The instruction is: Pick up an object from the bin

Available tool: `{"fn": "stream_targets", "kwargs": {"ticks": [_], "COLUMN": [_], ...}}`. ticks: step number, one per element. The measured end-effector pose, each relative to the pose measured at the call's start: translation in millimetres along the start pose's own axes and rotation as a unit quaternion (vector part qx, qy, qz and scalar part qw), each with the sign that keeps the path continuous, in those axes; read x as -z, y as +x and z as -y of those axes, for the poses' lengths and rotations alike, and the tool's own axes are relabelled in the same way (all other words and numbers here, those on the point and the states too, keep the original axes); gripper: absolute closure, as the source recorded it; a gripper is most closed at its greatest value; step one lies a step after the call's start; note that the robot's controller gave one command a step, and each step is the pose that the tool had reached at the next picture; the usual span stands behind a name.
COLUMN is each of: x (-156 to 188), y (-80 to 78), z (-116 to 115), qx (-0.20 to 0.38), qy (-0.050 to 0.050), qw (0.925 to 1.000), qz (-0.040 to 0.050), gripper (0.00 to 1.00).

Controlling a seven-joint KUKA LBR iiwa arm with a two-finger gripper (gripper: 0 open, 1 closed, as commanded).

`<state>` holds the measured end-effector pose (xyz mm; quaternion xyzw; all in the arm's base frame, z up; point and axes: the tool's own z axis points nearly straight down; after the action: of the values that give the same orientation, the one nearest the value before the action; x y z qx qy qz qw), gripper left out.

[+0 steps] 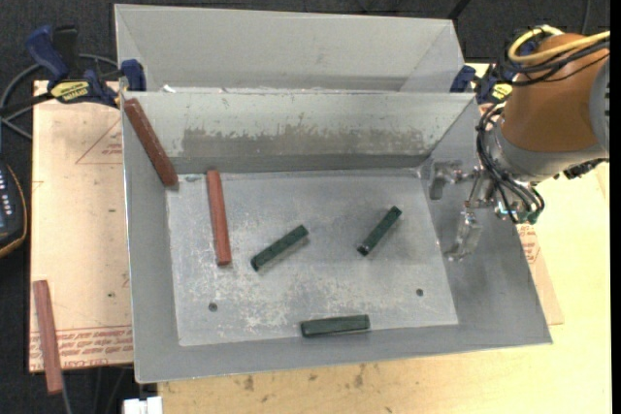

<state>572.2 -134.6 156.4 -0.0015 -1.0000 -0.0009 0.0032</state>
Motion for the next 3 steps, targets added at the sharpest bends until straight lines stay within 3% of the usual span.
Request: {"fn": "stream_targets", "kwargs": {"ticks": [1,2,3], "x": [-88,-85,32], "y": [-40.8,-41.6,-65.6], "z": [-27,-26,-18], "qx": [0.235,0.235,0.449], "qy": [0.000,0.002,0.004], "qw": [0.9719,0.9719,0.8933], "qz": [0.0040,0.0046,0.0065], "gripper": [0.00,1.00,1.00]}}
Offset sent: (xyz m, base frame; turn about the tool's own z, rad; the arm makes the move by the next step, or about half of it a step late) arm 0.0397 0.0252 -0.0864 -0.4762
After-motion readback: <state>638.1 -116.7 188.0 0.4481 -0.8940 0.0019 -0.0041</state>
